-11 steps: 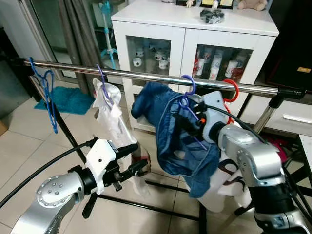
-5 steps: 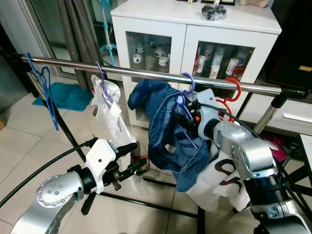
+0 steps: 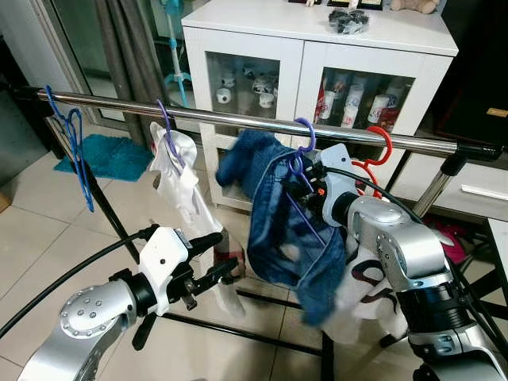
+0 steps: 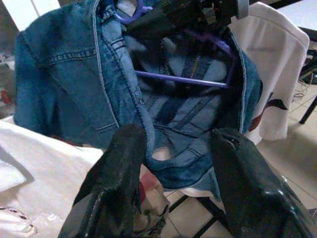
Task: Hang hanger
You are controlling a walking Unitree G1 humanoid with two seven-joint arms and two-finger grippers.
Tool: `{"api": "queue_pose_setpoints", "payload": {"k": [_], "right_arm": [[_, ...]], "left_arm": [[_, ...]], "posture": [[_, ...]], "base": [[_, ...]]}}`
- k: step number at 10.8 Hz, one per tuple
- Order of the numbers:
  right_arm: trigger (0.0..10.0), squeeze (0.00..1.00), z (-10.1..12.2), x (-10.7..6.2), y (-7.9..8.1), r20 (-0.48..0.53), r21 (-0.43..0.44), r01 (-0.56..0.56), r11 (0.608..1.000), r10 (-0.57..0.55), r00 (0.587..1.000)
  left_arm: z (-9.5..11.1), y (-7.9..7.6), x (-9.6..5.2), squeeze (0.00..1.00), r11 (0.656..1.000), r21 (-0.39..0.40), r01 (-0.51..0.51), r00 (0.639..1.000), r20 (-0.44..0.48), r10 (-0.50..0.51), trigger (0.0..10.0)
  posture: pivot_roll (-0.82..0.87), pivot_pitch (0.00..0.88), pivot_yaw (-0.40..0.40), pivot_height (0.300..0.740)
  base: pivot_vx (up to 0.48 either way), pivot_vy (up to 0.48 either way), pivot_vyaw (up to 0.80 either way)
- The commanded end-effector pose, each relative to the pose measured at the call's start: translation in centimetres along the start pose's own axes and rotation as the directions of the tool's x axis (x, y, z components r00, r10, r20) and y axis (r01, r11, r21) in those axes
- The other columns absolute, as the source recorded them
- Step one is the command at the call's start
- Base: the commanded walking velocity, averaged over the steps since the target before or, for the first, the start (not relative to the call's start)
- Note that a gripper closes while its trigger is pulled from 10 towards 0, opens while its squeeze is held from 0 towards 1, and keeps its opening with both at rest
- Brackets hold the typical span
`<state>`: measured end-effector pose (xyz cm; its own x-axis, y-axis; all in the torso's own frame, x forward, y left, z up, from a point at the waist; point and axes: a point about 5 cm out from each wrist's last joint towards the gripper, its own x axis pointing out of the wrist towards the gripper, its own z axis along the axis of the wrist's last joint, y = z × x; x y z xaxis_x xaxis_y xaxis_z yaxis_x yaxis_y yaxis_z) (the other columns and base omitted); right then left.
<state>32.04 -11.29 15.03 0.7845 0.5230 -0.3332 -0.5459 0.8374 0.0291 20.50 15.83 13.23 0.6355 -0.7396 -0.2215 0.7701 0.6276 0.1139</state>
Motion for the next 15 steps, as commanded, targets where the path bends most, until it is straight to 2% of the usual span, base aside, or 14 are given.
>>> {"api": "queue_pose_setpoints", "payload": {"k": [1, 6, 9, 10, 12, 13, 14, 15], "right_arm": [[0.0, 0.00, 0.6, 0.0, 0.0, 0.026, -0.005, -0.006, 1.000, 0.006, 1.000], [0.0, 0.00, 0.8, -0.1, 0.0, 0.043, 0.000, -0.008, 1.000, 0.008, 0.999], [0.0, 0.00, 1.4, -0.4, 0.1, 0.076, -0.002, -0.013, 1.000, 0.013, 0.997], [0.0, 0.00, 2.3, -1.1, -0.2, 0.130, -0.014, 0.013, 1.000, -0.011, 0.991], [0.0, 0.00, 3.8, -2.7, -0.7, 0.217, -0.009, 0.076, 0.997, -0.072, 0.973], [0.0, 0.00, 4.1, -4.0, -0.1, 0.270, 0.006, 0.079, 0.997, -0.078, 0.960], [0.0, 0.00, 3.1, -4.5, 0.8, 0.249, 0.012, 0.052, 0.999, -0.054, 0.967], [0.0, 0.00, 0.6, -4.9, 1.1, 0.164, 0.029, 0.064, 0.998, -0.068, 0.984]], "left_arm": [[0.1, 0.4, -0.1, 0.00, 1.000, 0.016, -0.014, 1.000, -0.007, 0.014, 10.0], [0.0, 0.6, 0.2, 0.00, 0.999, 0.015, -0.033, 0.999, -0.010, 0.033, 10.0], [0.2, 1.0, 0.5, 0.00, 0.994, -0.016, -0.107, 0.994, 0.038, 0.107, 10.0], [-0.1, 2.1, 0.9, 0.00, 0.972, -0.051, -0.229, 0.973, 0.014, 0.230, 10.0], [0.4, 2.0, 1.2, 0.00, 0.958, -0.082, -0.274, 0.959, 0.051, 0.279, 10.0], [0.2, 1.8, 1.3, 0.00, 0.949, -0.094, -0.301, 0.951, 0.048, 0.306, 10.0], [0.2, 1.6, 1.5, 0.00, 0.944, -0.104, -0.314, 0.946, 0.048, 0.320, 10.0], [0.2, 1.3, 1.8, 0.00, 0.942, -0.117, -0.314, 0.946, 0.047, 0.321, 10.0]], "posture": [[-0.08, 0.000, 0.023, 0.740], [-0.08, 0.000, 0.024, 0.740], [-0.08, 0.000, 0.024, 0.740], [-0.09, 0.000, 0.024, 0.740], [-0.09, 0.000, 0.023, 0.740], [-0.09, 0.000, 0.023, 0.740], [-0.09, 0.000, 0.023, 0.740], [-0.10, 0.000, 0.026, 0.740]], "base": [[0.000, 0.000, 0.00], [0.000, 0.000, 0.00], [0.000, 0.000, 0.00], [0.000, 0.000, 0.00], [0.000, 0.000, 0.00], [0.000, 0.000, 0.00], [0.000, 0.000, 0.00], [0.000, 0.000, 0.00]]}}
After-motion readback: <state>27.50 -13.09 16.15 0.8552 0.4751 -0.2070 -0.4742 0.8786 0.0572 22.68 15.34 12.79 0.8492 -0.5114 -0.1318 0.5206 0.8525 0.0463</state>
